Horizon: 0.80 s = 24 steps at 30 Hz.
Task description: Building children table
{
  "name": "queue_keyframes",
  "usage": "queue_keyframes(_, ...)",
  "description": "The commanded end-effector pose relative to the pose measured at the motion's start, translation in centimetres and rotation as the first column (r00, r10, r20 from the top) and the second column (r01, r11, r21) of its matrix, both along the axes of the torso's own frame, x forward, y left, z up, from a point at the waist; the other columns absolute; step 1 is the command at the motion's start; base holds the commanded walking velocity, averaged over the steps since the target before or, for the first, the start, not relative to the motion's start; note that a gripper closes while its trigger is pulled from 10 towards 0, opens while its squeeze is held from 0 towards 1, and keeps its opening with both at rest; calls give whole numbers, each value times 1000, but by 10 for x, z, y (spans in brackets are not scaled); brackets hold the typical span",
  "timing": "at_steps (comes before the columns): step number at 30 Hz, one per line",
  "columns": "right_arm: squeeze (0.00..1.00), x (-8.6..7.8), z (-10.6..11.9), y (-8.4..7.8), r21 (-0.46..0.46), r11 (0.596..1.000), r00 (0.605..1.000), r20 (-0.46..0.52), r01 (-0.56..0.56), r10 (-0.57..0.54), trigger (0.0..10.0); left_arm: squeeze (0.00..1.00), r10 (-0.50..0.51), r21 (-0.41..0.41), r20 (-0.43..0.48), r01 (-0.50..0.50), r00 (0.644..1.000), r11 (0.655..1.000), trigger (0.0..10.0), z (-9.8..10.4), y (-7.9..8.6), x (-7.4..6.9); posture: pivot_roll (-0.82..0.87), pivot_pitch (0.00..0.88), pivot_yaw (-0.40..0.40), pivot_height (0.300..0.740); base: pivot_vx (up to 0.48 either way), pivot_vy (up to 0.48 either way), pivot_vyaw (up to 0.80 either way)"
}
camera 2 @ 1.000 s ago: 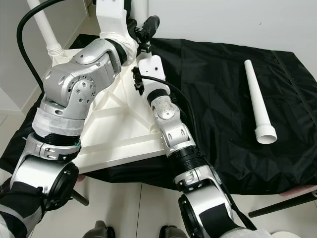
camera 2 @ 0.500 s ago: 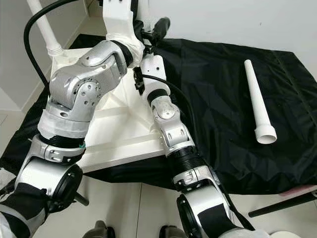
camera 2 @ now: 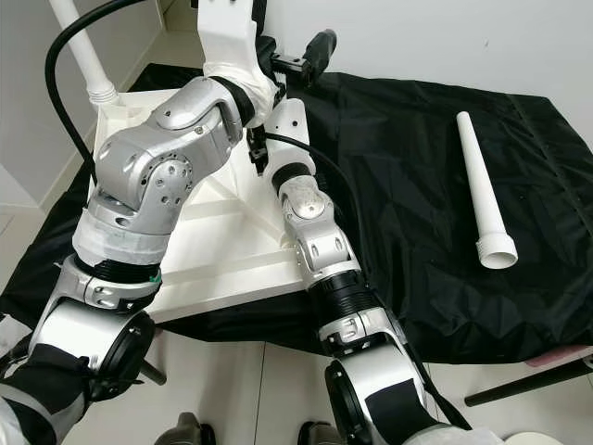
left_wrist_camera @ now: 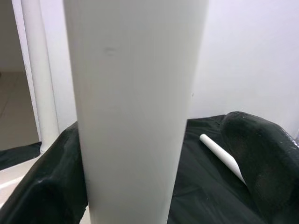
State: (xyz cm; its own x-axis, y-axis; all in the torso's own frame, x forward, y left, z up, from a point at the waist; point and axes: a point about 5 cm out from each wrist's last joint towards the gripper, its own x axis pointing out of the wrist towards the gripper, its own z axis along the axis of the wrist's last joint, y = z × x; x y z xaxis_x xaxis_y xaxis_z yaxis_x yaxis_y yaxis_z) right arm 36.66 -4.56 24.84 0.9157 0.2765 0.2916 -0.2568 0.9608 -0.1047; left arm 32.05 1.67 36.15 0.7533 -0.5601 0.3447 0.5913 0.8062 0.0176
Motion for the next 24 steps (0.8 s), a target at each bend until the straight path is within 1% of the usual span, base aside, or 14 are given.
queue_keyframes(1, 0, 2, 4, -3, 30, 999, 1000, -9, 13, -13, 10000, 0, -106, 49, 63, 103, 992, 993, 10000, 3, -3, -8, -27, 85, 17, 740, 0, 0, 0)
queue_keyframes(12, 0, 4, 3, -8, 48, 998, 999, -17, 41, -40, 10000, 0, -95, 38, 75, 92, 993, 995, 10000, 6, 4, -8, -24, 85, 15, 740, 0, 0, 0)
queue_keyframes(19, 0, 9, 3, -23, 88, 988, 992, -36, 126, -123, 10000, 0, -122, 20, 106, 120, 987, 993, 10000, 10, 9, -14, -22, 86, 18, 740, 0, 0, 0)
queue_keyframes(22, 0, 10, 4, -25, 94, 986, 990, -39, 139, -136, 10000, 0, -125, 18, 109, 124, 986, 992, 10000, 11, 9, -14, -22, 89, 20, 740, 0, 0, 0)
queue_keyframes(23, 0, 12, 3, -30, 101, 981, 986, -47, 166, -162, 10000, 0, -128, 7, 102, 128, 987, 992, 10000, 10, 11, -14, -22, 102, 22, 740, 0, 0, 0)
queue_keyframes(24, 0, 12, 3, -30, 101, 981, 986, -47, 166, -162, 10000, 0, -128, 7, 102, 128, 987, 992, 10000, 10, 11, -14, -22, 102, 22, 740, 0, 0, 0)
